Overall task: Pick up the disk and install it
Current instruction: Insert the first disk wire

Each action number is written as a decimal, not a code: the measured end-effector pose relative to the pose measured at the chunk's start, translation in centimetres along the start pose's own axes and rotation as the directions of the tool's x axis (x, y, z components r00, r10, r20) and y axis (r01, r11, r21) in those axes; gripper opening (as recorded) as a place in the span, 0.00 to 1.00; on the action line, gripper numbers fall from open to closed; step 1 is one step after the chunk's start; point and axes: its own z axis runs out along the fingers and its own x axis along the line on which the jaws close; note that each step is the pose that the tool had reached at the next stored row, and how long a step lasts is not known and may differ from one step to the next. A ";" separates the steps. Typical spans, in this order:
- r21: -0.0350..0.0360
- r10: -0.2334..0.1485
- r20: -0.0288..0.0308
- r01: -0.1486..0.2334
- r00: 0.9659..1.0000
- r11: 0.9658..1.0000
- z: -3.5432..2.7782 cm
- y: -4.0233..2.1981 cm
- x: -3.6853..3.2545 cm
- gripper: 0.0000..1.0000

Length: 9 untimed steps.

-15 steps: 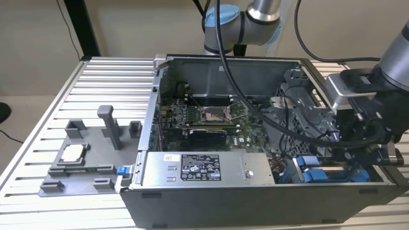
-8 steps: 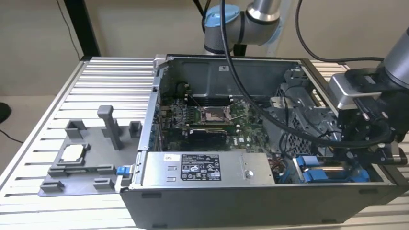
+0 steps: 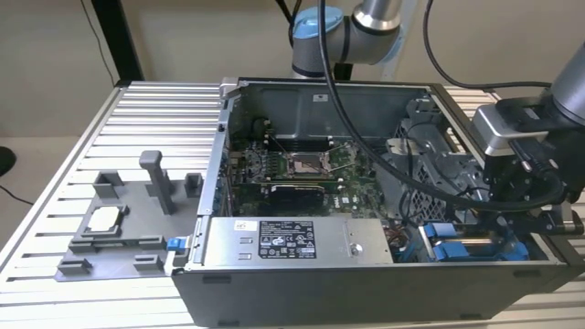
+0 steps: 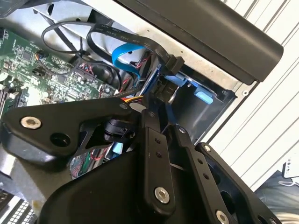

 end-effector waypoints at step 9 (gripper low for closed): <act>0.000 0.000 0.000 0.000 1.000 1.000 0.15 -0.30 -0.18 0.00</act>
